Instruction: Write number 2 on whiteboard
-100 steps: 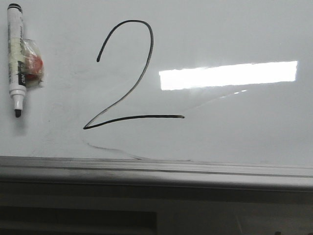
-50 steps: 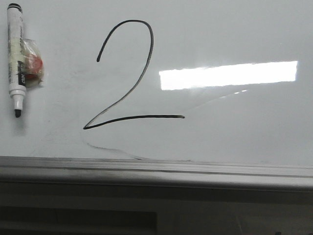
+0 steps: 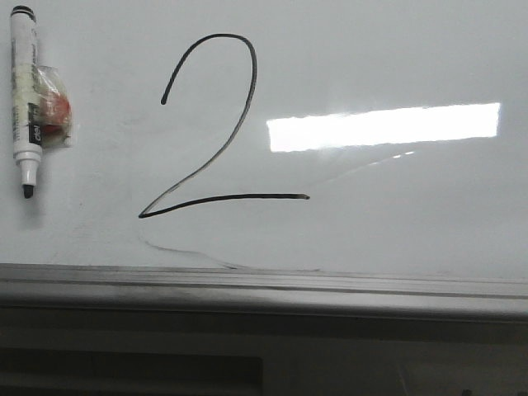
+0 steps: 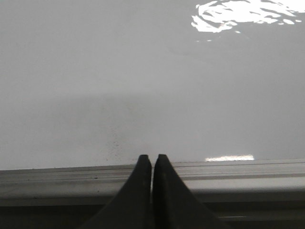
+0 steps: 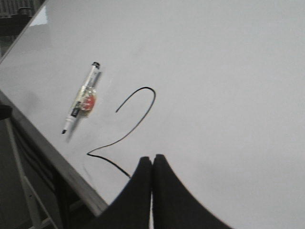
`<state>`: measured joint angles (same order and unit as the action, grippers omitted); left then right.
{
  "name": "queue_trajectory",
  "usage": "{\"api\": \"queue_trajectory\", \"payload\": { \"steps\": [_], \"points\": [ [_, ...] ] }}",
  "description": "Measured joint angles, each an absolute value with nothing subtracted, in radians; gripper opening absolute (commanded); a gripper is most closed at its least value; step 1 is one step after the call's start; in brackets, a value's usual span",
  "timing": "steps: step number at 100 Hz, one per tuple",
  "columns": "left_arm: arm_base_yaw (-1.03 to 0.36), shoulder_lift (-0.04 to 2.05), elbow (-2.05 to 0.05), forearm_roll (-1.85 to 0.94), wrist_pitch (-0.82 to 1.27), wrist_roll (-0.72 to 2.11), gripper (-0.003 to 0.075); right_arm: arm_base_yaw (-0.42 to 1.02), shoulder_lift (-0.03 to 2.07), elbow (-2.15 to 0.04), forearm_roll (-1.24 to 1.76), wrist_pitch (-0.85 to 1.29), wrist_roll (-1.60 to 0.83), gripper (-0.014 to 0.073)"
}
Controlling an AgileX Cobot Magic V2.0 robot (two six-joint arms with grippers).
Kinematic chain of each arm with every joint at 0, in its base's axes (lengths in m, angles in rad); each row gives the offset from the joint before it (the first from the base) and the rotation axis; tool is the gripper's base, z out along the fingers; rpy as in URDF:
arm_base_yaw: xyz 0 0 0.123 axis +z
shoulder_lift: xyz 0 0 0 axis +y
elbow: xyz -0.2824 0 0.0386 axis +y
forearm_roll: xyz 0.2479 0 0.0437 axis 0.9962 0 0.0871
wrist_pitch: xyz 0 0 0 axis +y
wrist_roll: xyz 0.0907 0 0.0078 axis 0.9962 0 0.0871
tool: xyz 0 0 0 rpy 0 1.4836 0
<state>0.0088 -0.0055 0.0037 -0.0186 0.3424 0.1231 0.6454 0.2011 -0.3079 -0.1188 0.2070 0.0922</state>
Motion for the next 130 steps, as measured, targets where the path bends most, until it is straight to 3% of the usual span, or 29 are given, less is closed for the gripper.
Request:
{"api": "queue_trajectory", "payload": {
  "steps": [37, 56, 76, 86, 130],
  "points": [
    [0.009, -0.006, 0.004, -0.019, 0.342, 0.123, -0.0019, 0.038, 0.197, -0.281, -0.136, 0.207, 0.118, -0.006],
    [0.009, -0.006, 0.004, -0.018, 0.342, 0.123, -0.0019, -0.156, 0.071, -0.15, -0.137, 0.207, 0.118, -0.006],
    [0.009, -0.006, 0.004, -0.018, 0.342, 0.123, -0.0019, -0.189, -0.007, 0.008, -0.125, 0.224, 0.118, -0.006],
    [0.009, -0.006, 0.004, -0.018, 0.342, 0.123, -0.0019, -0.189, -0.01, 0.01, -0.109, 0.32, 0.118, -0.006],
    [0.009, -0.006, 0.004, -0.018, 0.342, 0.123, -0.0019, -0.189, -0.01, 0.008, -0.107, 0.326, 0.118, -0.006]
  ]
}}
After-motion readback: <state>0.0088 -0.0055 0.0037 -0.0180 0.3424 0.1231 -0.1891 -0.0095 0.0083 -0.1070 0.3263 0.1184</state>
